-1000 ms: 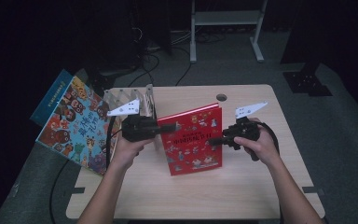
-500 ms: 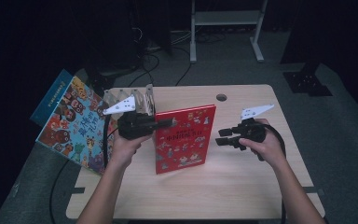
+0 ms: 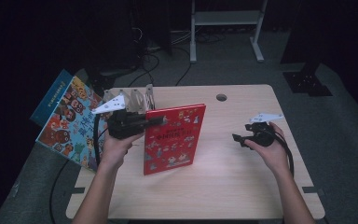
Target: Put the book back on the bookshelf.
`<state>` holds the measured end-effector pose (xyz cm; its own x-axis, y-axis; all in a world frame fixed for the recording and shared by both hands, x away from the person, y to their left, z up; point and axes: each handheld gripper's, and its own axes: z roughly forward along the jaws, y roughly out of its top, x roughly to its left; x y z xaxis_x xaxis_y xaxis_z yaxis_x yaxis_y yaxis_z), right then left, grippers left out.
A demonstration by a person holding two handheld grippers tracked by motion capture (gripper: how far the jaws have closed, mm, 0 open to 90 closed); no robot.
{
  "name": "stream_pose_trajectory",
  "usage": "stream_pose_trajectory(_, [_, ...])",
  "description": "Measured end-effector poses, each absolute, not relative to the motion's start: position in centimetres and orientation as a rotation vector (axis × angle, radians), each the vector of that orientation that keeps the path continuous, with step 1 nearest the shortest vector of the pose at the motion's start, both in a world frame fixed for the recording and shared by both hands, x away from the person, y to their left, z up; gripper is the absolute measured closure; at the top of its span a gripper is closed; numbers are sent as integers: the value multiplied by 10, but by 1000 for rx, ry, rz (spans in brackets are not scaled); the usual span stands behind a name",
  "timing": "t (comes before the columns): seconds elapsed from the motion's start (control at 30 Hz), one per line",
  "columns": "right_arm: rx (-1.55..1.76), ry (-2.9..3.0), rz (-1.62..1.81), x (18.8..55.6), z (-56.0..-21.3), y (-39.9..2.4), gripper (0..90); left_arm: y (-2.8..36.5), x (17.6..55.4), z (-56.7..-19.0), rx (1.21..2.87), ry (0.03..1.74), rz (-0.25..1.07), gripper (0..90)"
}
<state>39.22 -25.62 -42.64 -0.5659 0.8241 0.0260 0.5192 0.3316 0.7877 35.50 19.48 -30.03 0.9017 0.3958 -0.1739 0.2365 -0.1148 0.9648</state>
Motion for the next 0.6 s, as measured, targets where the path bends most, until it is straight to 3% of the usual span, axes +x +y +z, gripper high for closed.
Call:
stream_pose_trajectory(0.3, [1396, 2118, 916, 403, -466, -281, 256, 222, 341, -293, 1701, 522, 184, 799])
stream_pose_trajectory(0.6, [1470, 2082, 891, 407, -480, -293, 233, 257, 330, -289, 1655, 571, 239, 799])
